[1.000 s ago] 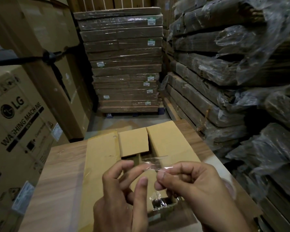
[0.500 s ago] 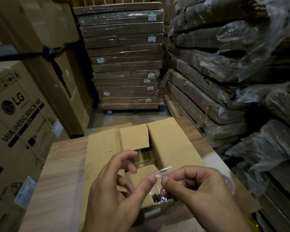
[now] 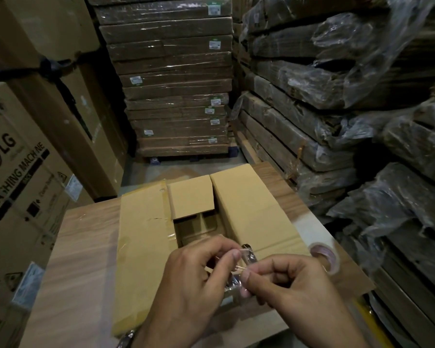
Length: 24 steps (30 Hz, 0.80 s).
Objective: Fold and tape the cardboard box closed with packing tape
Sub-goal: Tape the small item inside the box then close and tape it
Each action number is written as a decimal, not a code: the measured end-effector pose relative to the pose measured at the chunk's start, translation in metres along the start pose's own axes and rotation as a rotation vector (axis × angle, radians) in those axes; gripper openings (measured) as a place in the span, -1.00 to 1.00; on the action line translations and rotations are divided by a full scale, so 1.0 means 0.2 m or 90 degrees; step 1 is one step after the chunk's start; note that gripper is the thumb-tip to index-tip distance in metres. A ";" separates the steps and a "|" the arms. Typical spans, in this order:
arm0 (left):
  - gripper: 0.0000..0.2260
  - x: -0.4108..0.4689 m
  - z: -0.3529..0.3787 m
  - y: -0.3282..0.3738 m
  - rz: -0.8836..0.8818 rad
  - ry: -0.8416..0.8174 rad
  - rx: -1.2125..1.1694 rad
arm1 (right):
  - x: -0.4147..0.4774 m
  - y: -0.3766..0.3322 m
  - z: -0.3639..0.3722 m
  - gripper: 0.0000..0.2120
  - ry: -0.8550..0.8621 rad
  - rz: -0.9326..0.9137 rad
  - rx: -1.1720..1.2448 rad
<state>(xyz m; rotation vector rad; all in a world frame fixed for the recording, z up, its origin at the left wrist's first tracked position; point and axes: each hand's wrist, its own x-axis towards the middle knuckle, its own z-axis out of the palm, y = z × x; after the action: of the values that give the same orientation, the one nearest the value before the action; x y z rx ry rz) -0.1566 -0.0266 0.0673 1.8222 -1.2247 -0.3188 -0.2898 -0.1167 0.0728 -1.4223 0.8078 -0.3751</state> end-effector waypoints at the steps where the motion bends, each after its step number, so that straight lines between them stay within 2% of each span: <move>1: -0.87 0.00 0.02 -0.02 -0.007 -0.004 -0.011 | 0.01 0.03 -0.01 -0.90 0.004 0.012 0.007; 6: -0.84 -0.04 0.14 -0.11 -0.103 -0.062 -0.059 | 0.04 0.20 -0.02 -0.87 0.016 0.081 0.030; 10: -0.96 -0.07 0.21 -0.17 -0.169 -0.129 -0.063 | 0.07 0.31 -0.05 -0.84 0.002 0.138 0.039; 17: -0.84 -0.04 0.29 -0.27 -0.127 -0.093 0.084 | 0.12 0.45 -0.02 -0.92 0.029 0.170 0.061; 20: -0.85 -0.01 0.33 -0.31 -0.084 -0.081 0.164 | 0.17 0.50 -0.01 -0.68 0.057 0.176 0.083; 24: -0.86 0.02 0.38 -0.37 -0.046 -0.051 0.233 | 0.23 0.54 0.00 -0.71 0.101 0.190 0.078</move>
<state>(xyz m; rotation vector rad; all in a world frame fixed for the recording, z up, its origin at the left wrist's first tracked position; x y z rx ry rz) -0.1569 -0.0624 -0.0335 2.1880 -1.3408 -0.2201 -0.2829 -0.1312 -0.0444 -1.1467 1.0917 -0.3045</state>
